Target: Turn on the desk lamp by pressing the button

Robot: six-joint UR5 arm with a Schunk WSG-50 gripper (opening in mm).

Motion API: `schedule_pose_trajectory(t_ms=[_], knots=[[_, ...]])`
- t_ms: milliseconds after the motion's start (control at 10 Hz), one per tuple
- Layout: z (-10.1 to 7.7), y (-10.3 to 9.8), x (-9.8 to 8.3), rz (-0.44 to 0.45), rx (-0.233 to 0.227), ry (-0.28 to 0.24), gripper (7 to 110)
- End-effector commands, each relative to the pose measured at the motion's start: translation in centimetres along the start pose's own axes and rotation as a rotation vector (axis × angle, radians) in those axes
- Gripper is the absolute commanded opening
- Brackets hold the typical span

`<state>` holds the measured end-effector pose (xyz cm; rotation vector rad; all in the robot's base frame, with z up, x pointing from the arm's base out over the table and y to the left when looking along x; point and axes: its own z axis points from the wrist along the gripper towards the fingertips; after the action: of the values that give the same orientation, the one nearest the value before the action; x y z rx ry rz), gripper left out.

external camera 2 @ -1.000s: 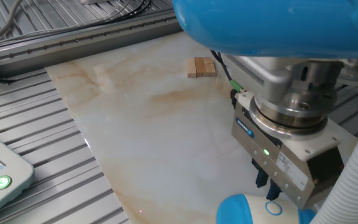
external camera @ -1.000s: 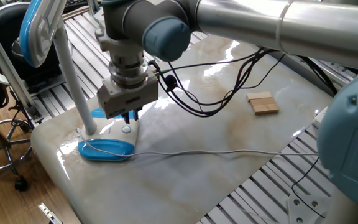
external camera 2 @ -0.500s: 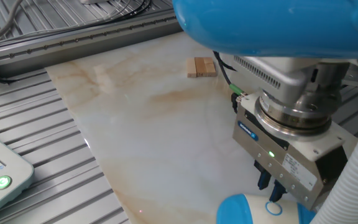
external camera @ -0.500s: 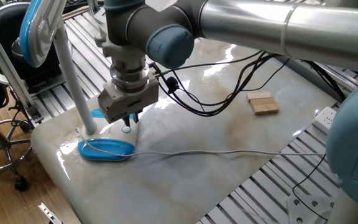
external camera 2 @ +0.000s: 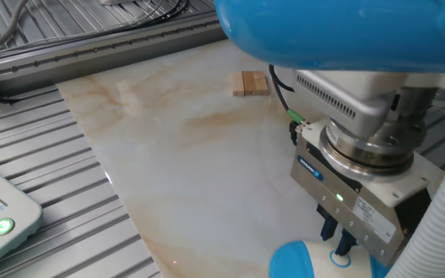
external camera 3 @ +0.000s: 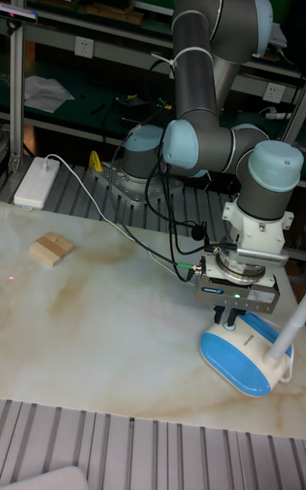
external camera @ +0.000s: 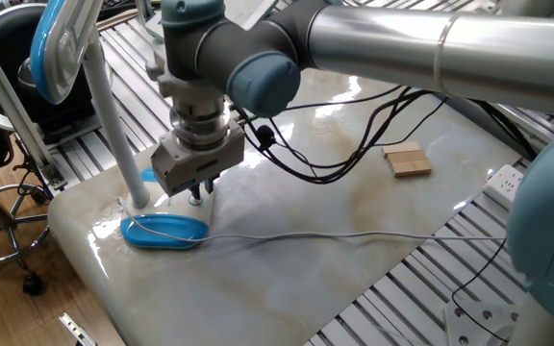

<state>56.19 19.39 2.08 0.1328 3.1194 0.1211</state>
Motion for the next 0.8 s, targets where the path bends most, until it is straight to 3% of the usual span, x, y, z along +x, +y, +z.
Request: schedule_pose_trajectory(t_ms=[0, 400, 600, 700], knots=[[0.7, 0.2, -0.2, 0.008, -0.008, -0.01, 22], [1.3, -0.2, -0.3, 0.002, -0.015, -0.022, 22], [-3.2, -1.2, 0.4, -0.053, -0.115, 0.027, 22], [-5.6, -3.2, 1.0, -0.086, -0.096, 0.068, 44]])
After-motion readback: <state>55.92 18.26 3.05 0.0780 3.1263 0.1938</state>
